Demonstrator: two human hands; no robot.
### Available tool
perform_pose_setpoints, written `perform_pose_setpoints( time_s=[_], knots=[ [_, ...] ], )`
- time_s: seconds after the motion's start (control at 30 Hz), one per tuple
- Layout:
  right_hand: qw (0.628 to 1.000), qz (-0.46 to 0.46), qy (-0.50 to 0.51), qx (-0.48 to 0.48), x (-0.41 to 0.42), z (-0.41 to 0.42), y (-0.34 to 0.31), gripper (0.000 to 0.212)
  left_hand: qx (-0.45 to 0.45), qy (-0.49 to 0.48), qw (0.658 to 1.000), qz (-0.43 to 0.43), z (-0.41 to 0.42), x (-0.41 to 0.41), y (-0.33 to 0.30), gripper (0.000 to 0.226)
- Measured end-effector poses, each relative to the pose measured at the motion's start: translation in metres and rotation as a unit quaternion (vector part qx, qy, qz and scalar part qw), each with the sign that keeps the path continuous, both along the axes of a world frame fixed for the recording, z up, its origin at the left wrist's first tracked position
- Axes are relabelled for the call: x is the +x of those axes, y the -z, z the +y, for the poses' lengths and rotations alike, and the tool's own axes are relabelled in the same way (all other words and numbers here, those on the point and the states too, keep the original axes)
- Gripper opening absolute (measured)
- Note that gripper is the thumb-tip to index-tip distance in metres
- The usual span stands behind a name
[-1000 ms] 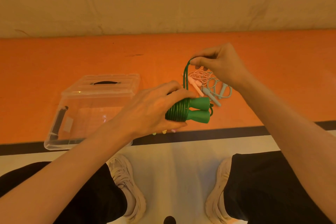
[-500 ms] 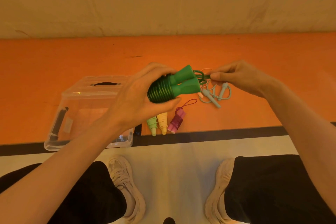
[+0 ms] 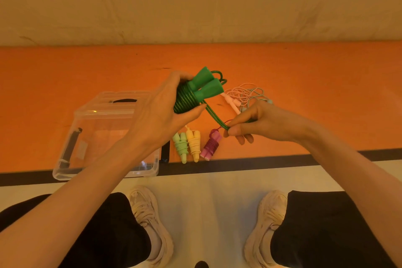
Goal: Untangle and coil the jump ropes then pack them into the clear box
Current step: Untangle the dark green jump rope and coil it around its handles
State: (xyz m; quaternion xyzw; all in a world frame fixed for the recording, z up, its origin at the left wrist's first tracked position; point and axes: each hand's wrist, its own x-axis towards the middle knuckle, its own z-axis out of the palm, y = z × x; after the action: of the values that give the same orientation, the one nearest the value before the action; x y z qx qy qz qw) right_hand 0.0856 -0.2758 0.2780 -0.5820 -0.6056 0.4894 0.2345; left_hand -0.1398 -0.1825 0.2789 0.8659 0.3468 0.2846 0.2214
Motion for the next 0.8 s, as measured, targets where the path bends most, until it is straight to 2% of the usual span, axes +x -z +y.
perform_pose_setpoints(
  time_s=[0.17,0.27,0.37,0.47,0.6,0.67,0.8],
  knots=[
    [0.999,0.043,-0.006,-0.002,-0.012,-0.009,-0.013,0.028,0.149,0.011,0.982,0.118,0.002,0.002,0.005,0.061],
    [0.997,0.069,0.01,-0.009,-0.015,-0.011,-0.02,0.028,0.183,0.01,0.972,0.149,0.002,0.004,0.003,0.062],
    [0.996,0.091,-0.01,-0.012,-0.024,-0.011,-0.027,0.018,0.205,-0.001,0.966,0.159,-0.002,0.006,0.002,0.06],
    [0.993,0.109,-0.041,-0.019,-0.034,-0.011,-0.029,0.042,0.214,0.001,0.964,0.159,-0.007,0.009,0.004,0.061],
    [0.988,0.155,-0.024,-0.014,-0.039,-0.012,-0.029,0.036,0.206,0.007,0.968,0.145,-0.005,0.007,0.003,0.069],
    [0.981,0.194,0.011,-0.003,-0.04,-0.01,-0.029,0.023,0.2,0.004,0.971,0.129,-0.002,0.007,0.002,0.067],
    [0.948,0.311,0.058,-0.021,-0.041,-0.004,-0.027,0.037,0.159,-0.014,0.981,0.112,-0.001,0.007,-0.001,0.068]
  ],
)
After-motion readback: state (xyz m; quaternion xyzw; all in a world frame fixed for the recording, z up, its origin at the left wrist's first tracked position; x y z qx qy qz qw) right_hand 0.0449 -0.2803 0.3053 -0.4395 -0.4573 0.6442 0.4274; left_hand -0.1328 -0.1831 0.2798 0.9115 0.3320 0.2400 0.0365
